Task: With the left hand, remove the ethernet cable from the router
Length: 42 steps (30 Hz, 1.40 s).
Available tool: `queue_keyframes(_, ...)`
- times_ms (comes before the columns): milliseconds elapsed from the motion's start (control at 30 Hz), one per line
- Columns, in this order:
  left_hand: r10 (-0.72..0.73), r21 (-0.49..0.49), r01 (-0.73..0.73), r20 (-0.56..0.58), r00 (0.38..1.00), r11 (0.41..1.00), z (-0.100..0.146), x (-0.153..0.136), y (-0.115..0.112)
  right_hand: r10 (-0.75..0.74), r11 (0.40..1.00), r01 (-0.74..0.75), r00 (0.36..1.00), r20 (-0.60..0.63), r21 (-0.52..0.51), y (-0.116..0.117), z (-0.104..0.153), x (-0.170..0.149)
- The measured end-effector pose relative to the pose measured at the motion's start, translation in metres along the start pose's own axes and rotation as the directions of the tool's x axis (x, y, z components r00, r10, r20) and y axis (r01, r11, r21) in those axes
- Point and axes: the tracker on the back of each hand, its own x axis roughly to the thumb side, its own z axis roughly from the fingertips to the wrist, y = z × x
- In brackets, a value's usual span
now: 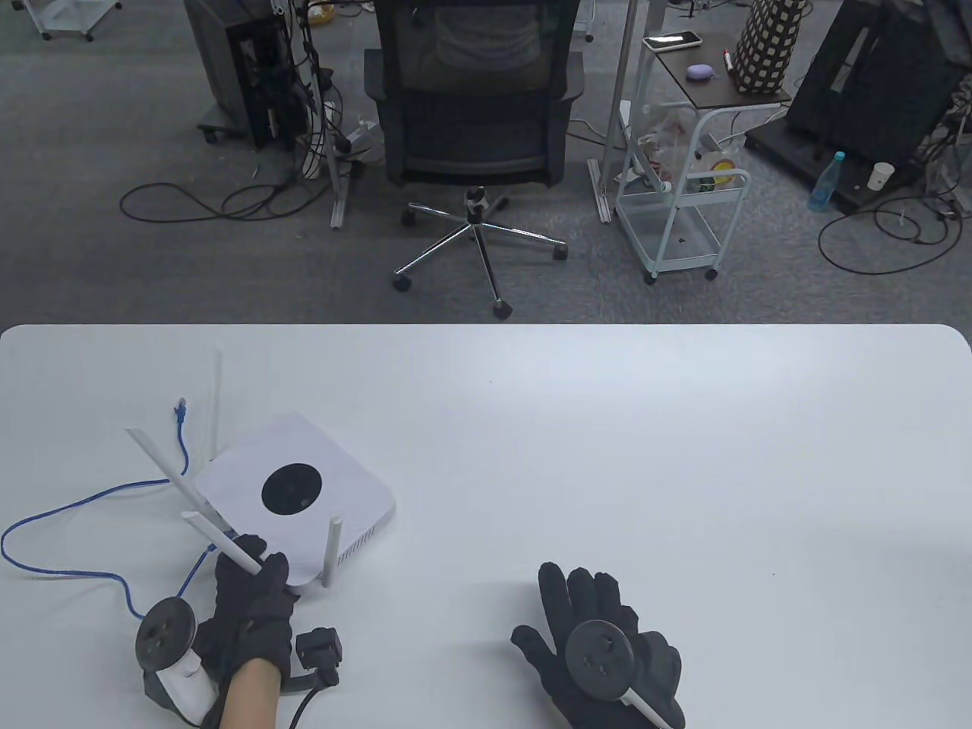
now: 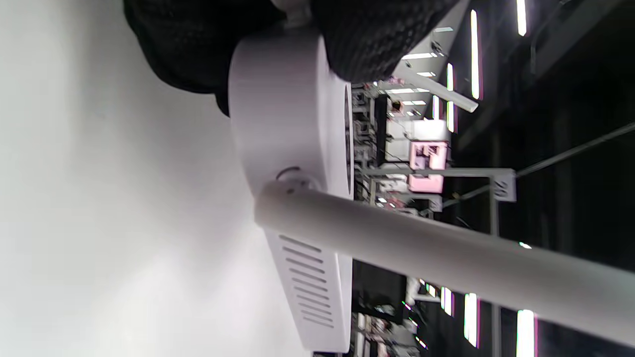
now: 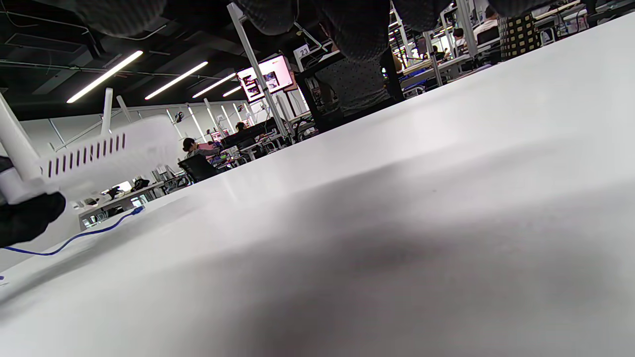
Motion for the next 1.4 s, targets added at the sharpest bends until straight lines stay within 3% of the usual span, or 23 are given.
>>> queue_keyframes(200, 0.029, -0.199, -0.003, 0.123, 0.992, 0.98, 0.011, 0.013, -0.021, -0.001, 1.0, 0.001, 1.0, -0.001, -0.004, -0.001, 0.0, 0.0)
queue_keyframes(300, 0.044, -0.306, -0.008, 0.114, 0.992, 0.952, 0.015, 0.014, -0.032, -0.003, 1.0, 0.003, 1.0, -0.003, -0.007, -0.001, 0.0, 0.0)
queue_keyframes(467, 0.029, -0.392, 0.019, 0.116, 0.993, 0.92, 0.02, 0.012, -0.047, -0.005, 1.0, 0.004, 1.0, -0.011, -0.01, -0.001, 0.0, -0.001)
queue_keyframes(800, 0.005, -0.422, 0.04, 0.104, 0.995, 0.906, 0.02, 0.008, -0.054, -0.047, 0.999, 0.046, 0.998, -0.042, -0.024, -0.006, -0.001, -0.007)
queue_keyframes(967, 0.01, -0.422, 0.031, 0.096, 0.995, 0.906, 0.021, 0.009, -0.054, -0.174, 0.983, 0.172, 0.984, -0.032, -0.065, -0.018, 0.001, -0.007)
queue_keyframes(1200, 0.019, -0.434, 0.025, 0.097, 0.995, 0.901, 0.021, 0.009, -0.055, -0.493, 0.862, 0.491, 0.87, 0.017, -0.128, -0.048, -0.012, 0.013)
queue_keyframes(1400, 0.029, -0.448, 0.017, 0.094, 0.995, 0.894, 0.021, 0.008, -0.056, -0.62, 0.775, 0.612, 0.784, -0.009, -0.157, -0.046, -0.031, 0.02)
